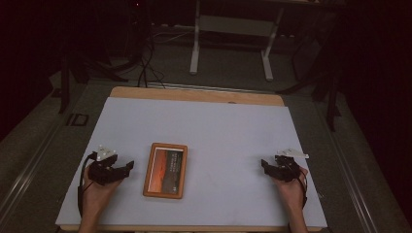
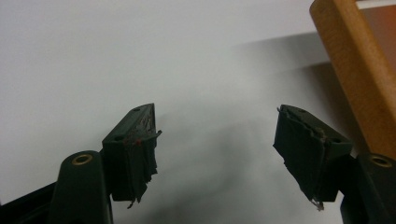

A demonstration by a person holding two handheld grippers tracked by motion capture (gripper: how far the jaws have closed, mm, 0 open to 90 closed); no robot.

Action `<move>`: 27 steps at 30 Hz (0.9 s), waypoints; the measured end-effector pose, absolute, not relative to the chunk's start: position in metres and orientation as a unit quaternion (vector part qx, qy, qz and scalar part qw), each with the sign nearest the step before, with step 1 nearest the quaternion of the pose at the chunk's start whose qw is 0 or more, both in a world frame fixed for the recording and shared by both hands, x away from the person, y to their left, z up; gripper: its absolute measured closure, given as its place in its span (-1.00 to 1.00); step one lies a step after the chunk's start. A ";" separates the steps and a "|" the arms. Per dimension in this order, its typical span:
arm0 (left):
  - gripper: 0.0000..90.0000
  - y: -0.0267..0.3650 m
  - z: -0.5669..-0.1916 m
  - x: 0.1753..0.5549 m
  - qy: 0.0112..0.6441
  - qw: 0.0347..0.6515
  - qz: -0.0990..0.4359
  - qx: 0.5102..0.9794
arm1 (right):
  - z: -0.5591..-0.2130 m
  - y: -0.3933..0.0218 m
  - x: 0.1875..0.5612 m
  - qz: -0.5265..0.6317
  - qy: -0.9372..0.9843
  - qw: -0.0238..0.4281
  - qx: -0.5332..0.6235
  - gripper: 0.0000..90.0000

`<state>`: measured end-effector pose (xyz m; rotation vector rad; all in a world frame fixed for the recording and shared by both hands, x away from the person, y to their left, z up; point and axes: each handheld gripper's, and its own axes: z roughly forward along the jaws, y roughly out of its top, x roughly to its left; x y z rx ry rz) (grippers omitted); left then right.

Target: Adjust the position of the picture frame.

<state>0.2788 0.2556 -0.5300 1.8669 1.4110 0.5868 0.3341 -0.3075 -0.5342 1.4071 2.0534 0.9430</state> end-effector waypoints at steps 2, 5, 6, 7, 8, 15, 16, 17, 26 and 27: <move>-0.33 0.255 -0.529 0.278 0.545 0.357 0.227 0.724 | -0.533 -0.306 0.333 0.349 0.750 0.235 0.510 -0.19; -0.31 0.254 -0.528 0.277 0.542 0.361 0.226 0.724 | -0.532 -0.304 0.332 0.353 0.753 0.234 0.504 -0.19; -0.31 0.254 -0.528 0.277 0.541 0.361 0.225 0.726 | -0.531 -0.302 0.332 0.354 0.754 0.233 0.502 -0.19; -0.31 0.253 -0.528 0.277 0.538 0.361 0.225 0.727 | -0.530 -0.301 0.332 0.354 0.755 0.232 0.501 -0.18; -0.31 0.252 -0.527 0.276 0.537 0.362 0.224 0.728 | -0.530 -0.299 0.332 0.356 0.755 0.231 0.499 -0.16; -0.28 0.248 -0.524 0.273 0.522 0.369 0.221 0.736 | -0.528 -0.282 0.328 0.364 0.768 0.218 0.481 -0.09; -0.28 0.248 -0.524 0.273 0.522 0.369 0.221 0.736 | -0.528 -0.282 0.328 0.364 0.768 0.218 0.481 -0.09; -0.28 0.246 -0.524 0.272 0.521 0.369 0.221 0.737 | -0.528 -0.279 0.328 0.366 0.770 0.216 0.477 -0.07; -0.26 0.240 -0.520 0.265 0.511 0.383 0.209 0.741 | -0.521 -0.232 0.324 0.373 0.802 0.191 0.424 -0.04; -0.26 0.239 -0.519 0.264 0.511 0.388 0.206 0.739 | -0.521 -0.229 0.324 0.373 0.804 0.190 0.422 -0.04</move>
